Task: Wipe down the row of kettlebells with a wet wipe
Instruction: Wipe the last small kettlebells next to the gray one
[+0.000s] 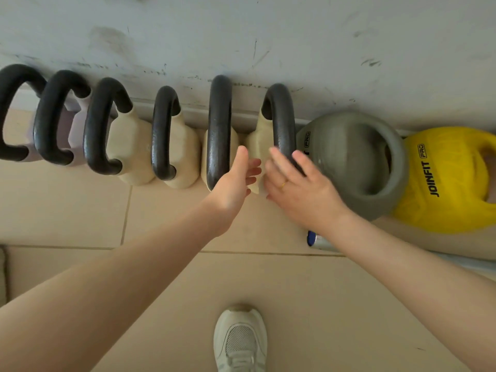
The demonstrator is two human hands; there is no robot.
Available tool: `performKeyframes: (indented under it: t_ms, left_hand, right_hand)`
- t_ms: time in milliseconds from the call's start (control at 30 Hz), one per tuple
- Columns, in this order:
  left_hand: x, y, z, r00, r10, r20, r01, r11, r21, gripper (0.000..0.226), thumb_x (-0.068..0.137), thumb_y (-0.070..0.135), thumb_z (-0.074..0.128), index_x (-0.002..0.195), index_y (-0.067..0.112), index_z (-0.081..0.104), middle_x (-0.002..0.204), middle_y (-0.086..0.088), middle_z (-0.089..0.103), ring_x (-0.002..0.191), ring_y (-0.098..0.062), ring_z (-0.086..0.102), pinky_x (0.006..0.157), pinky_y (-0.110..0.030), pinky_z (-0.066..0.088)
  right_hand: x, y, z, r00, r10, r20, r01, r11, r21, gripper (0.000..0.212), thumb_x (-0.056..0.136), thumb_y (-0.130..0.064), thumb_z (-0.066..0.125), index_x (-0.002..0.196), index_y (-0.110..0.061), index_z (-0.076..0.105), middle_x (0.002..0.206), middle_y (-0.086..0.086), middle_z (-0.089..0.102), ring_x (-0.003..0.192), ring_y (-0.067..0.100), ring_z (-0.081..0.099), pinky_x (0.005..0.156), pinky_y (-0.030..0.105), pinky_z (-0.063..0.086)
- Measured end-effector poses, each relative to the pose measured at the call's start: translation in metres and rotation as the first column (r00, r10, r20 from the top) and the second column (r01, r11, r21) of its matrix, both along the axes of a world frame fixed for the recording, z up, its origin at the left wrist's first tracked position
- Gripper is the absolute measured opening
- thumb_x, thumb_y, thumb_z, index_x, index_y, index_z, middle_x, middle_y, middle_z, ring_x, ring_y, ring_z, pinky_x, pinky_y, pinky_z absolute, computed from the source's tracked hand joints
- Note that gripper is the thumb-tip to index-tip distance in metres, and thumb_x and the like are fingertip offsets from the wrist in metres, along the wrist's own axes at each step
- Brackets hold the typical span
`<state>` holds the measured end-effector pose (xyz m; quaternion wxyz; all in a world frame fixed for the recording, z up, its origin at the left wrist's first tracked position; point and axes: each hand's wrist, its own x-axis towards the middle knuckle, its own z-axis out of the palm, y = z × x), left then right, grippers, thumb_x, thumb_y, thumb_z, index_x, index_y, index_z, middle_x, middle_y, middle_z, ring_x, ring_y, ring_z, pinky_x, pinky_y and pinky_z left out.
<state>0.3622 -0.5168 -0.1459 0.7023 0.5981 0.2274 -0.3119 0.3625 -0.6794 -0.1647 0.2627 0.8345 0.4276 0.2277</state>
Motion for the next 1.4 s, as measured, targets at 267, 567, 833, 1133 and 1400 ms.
performKeyframes:
  t_ms: [267,567,833,1133,1400]
  left_hand:
    - [-0.007,0.0,0.01,0.995,0.007,0.101,-0.009,1.0,0.017,0.05,0.098,0.047,0.017,0.12,0.024,0.056,0.117,0.01,0.059,0.116,-0.006,0.05,0.104,-0.029,0.035]
    - [-0.006,-0.004,0.013,0.996,0.03,0.082,-0.026,0.998,-0.054,0.043,0.101,0.036,0.019,0.12,0.022,0.055,0.13,0.003,0.054,0.126,-0.012,0.046,0.11,-0.03,0.028]
    - [0.001,-0.006,0.019,0.992,0.038,0.119,-0.036,0.999,-0.015,0.033,0.1,0.034,0.028,0.103,0.025,0.06,0.113,0.007,0.062,0.113,-0.01,0.054,0.101,-0.031,0.04]
    - [0.001,-0.009,0.017,0.989,0.006,0.15,-0.011,0.999,0.03,0.031,0.098,0.031,0.036,0.115,0.027,0.061,0.118,0.008,0.065,0.111,-0.006,0.058,0.095,-0.026,0.042]
    - [0.008,-0.02,0.02,0.992,0.067,0.111,-0.071,0.997,0.034,0.02,0.09,0.023,0.058,0.11,0.019,0.058,0.085,0.01,0.066,0.077,-0.002,0.061,0.074,-0.015,0.048]
  right_hand:
    - [-0.022,0.023,-0.026,0.912,-0.269,-0.31,0.401,0.745,0.533,0.047,0.096,-0.02,0.039,0.139,-0.004,0.028,0.146,0.012,0.021,0.137,0.028,0.024,0.113,0.038,0.023]
    - [-0.04,0.072,-0.001,0.497,0.224,-0.839,0.839,-0.372,0.398,0.028,0.1,-0.017,0.032,0.126,-0.015,0.041,0.111,-0.009,0.055,0.094,-0.011,0.05,0.079,0.013,0.04]
    - [-0.021,0.061,0.022,0.343,0.303,-0.889,0.901,-0.375,0.219,0.03,0.101,-0.031,0.026,0.089,-0.016,0.048,0.075,-0.009,0.049,0.067,-0.006,0.048,0.065,0.011,0.037]
    - [0.029,0.059,0.035,0.303,0.247,-0.921,0.923,-0.316,0.219,0.034,0.101,-0.029,0.026,0.112,-0.011,0.053,0.102,0.003,0.057,0.1,0.021,0.054,0.087,0.034,0.042]
    - [0.013,0.042,0.039,0.186,0.508,-0.841,0.962,-0.268,0.051,0.037,0.1,-0.037,0.03,0.133,-0.026,0.044,0.111,-0.012,0.058,0.103,0.003,0.055,0.091,0.023,0.042]
